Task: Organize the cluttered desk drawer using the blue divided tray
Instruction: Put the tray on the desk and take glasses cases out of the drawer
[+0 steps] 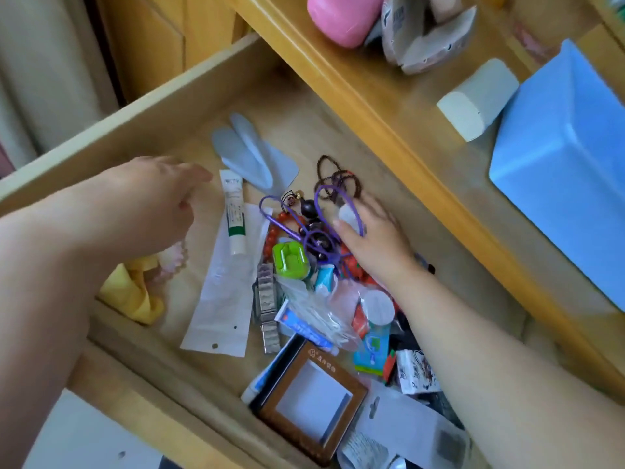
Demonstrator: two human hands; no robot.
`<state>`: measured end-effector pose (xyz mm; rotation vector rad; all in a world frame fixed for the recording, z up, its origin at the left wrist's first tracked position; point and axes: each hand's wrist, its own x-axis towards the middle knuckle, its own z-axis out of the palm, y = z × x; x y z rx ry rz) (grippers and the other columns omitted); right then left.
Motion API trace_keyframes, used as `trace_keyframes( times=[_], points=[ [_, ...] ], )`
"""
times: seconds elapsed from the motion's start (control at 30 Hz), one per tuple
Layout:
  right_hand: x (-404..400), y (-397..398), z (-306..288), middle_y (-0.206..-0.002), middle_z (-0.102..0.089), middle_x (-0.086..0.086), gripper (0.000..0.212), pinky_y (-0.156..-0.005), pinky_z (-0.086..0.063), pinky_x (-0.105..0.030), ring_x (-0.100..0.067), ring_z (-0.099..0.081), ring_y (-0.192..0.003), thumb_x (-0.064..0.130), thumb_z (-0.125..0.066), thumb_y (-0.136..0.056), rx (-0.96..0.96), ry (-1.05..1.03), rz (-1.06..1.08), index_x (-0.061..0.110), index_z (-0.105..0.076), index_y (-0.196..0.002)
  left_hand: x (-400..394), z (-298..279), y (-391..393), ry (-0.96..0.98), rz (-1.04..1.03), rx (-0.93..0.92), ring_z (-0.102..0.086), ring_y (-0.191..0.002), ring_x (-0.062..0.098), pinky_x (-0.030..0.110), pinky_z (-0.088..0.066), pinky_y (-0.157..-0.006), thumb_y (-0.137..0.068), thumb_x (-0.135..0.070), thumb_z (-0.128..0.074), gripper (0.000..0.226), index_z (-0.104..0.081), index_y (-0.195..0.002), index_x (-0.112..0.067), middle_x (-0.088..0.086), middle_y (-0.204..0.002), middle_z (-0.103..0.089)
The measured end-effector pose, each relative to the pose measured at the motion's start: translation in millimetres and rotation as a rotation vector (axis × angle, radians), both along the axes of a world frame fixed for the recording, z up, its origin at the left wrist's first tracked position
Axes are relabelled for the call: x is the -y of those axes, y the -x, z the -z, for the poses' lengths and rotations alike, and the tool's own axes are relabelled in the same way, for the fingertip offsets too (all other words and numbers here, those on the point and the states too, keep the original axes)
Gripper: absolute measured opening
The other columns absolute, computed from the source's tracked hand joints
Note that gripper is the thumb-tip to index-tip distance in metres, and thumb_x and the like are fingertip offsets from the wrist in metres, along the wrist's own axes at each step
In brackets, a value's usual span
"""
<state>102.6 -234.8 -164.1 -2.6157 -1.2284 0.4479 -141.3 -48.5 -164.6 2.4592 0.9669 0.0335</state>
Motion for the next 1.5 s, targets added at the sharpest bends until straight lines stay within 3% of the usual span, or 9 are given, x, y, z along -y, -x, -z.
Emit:
trace_keyframes(
  times=[0.1, 0.2, 0.43, 0.57, 0.7, 0.87, 1.2, 1.4, 1.5],
  points=[
    [-7.8, 8.3, -7.5, -0.135, -0.054, -0.006, 0.051, -0.106, -0.034, -0.031, -0.022, -0.046, -0.127, 0.052, -0.047, -0.086, 0.108, -0.260, 0.068, 0.014, -0.066, -0.115, 0.6, 0.4, 1.7, -0.004, -0.001, 0.006, -0.043, -0.126, 0.027, 0.040, -0.037, -0.103, -0.085, -0.012, -0.045, 0.051, -0.048, -0.134, -0.026, 0.003, -0.131, -0.054],
    [-46.8, 13.3, -11.6, -0.150, -0.037, -0.001, 0.052, -0.114, -0.025, -0.039, -0.020, -0.030, -0.139, 0.053, -0.049, -0.090, -0.010, -0.103, 0.040, 0.028, -0.049, -0.136, 3.1, -0.3, 0.9, 0.025, 0.002, -0.012, -0.044, -0.125, 0.027, 0.038, -0.036, -0.102, -0.086, -0.012, -0.047, 0.050, -0.047, -0.135, -0.024, 0.004, -0.131, -0.054],
    [-30.6, 87.0, -14.1, -0.150, -0.038, 0.002, 0.057, -0.111, -0.021, -0.045, -0.019, -0.030, -0.138, 0.058, -0.049, -0.088, -0.036, 0.025, -0.531, 0.034, -0.043, -0.139, 9.6, -9.2, -4.3, 0.025, 0.028, 0.042, -0.054, -0.112, 0.033, 0.037, -0.040, -0.095, -0.084, -0.006, -0.055, 0.043, -0.058, -0.126, -0.014, 0.011, -0.121, -0.061],
    [21.6, 57.2, -34.7, -0.136, -0.055, 0.003, 0.048, -0.108, -0.028, -0.041, -0.018, -0.043, -0.130, 0.046, -0.057, -0.087, 0.071, -0.186, -0.295, 0.024, -0.057, -0.129, 26.8, -22.5, -9.9, 0.061, 0.042, 0.269, -0.053, -0.078, 0.012, 0.028, -0.037, -0.076, -0.087, -0.009, -0.060, 0.037, -0.060, -0.124, -0.017, -0.012, -0.090, -0.057],
    [96.4, 13.6, -38.9, -0.145, -0.043, 0.004, 0.058, -0.108, -0.028, -0.030, -0.016, -0.035, -0.136, 0.050, -0.061, -0.084, -0.051, -0.011, -0.048, 0.029, -0.049, -0.136, 67.3, -38.6, -29.4, 0.084, 0.300, 0.261, -0.053, -0.120, 0.021, 0.023, -0.034, -0.101, -0.089, -0.024, -0.063, 0.042, -0.056, -0.130, -0.020, 0.002, -0.134, -0.053],
    [180.1, 17.6, -25.4, -0.158, -0.013, 0.009, 0.076, -0.113, -0.019, -0.027, -0.011, -0.015, -0.144, 0.061, -0.063, -0.076, -0.222, 0.271, -0.333, 0.055, -0.023, -0.140, 139.2, -36.3, -70.5, 0.014, 0.617, -0.015, -0.020, -0.144, 0.018, 0.045, -0.019, -0.116, -0.079, -0.059, -0.061, 0.068, -0.037, -0.140, -0.042, -0.001, -0.156, -0.024],
    [260.0, 25.3, -39.0, -0.142, -0.036, 0.017, 0.073, -0.100, -0.033, -0.027, -0.009, -0.035, -0.129, 0.063, -0.052, -0.080, -0.008, 0.166, -0.230, 0.046, -0.022, -0.144, 156.6, -51.4, -53.5, -0.309, 0.299, -0.350, -0.043, -0.123, 0.022, 0.035, -0.037, -0.100, -0.090, -0.048, -0.050, 0.046, -0.049, -0.133, -0.033, -0.003, -0.132, -0.050],
    [291.9, 40.8, -41.5, -0.152, -0.026, 0.007, 0.070, -0.113, -0.011, -0.036, -0.017, -0.024, -0.139, 0.070, -0.043, -0.080, 0.111, 0.144, -0.036, 0.040, -0.031, -0.143, 211.7, -67.1, -39.3, -0.570, 0.415, -0.011, -0.060, -0.096, 0.031, 0.040, -0.054, -0.076, -0.064, -0.011, -0.078, 0.044, -0.067, -0.107, -0.017, 0.004, -0.118, -0.062],
    [293.2, 59.3, -32.4, -0.159, -0.011, 0.006, 0.051, -0.116, -0.015, -0.039, -0.018, -0.009, -0.145, 0.050, -0.052, -0.087, -0.081, 0.173, -0.156, 0.043, -0.042, -0.136, 229.3, -63.5, -42.2, -0.288, 0.646, -0.190, -0.043, -0.128, 0.019, 0.035, -0.035, -0.107, -0.078, -0.022, -0.067, 0.050, -0.057, -0.126, -0.030, -0.010, -0.136, -0.051]
  ],
)
